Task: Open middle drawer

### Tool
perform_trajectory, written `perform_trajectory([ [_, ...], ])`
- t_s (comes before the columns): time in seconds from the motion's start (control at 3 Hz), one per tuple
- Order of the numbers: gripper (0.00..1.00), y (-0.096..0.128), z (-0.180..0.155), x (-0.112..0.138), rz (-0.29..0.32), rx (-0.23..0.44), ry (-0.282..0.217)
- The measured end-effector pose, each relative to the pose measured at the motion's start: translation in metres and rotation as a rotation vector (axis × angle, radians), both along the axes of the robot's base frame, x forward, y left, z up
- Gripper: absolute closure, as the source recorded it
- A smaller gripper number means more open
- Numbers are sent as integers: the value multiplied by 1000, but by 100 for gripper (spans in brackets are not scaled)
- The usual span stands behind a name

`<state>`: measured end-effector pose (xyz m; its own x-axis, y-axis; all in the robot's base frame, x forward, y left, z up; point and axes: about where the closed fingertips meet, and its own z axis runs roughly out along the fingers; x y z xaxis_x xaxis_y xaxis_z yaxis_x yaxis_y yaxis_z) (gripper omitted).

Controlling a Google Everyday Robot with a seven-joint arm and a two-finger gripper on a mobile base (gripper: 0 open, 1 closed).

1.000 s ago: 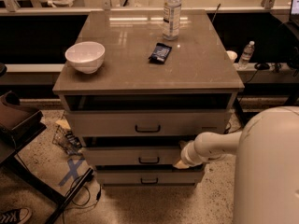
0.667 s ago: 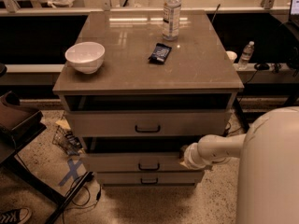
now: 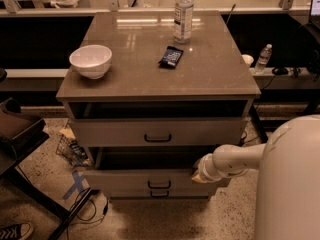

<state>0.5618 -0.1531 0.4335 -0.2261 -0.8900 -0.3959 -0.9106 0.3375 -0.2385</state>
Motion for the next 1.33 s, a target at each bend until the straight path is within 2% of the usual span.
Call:
perform_trajectory([
  [0.33, 100, 1, -1, -1, 4, 4, 4],
  [0.67, 100, -6, -11, -33, -1, 24, 57],
  [1.33, 100, -6, -4, -33, -2, 24, 57],
])
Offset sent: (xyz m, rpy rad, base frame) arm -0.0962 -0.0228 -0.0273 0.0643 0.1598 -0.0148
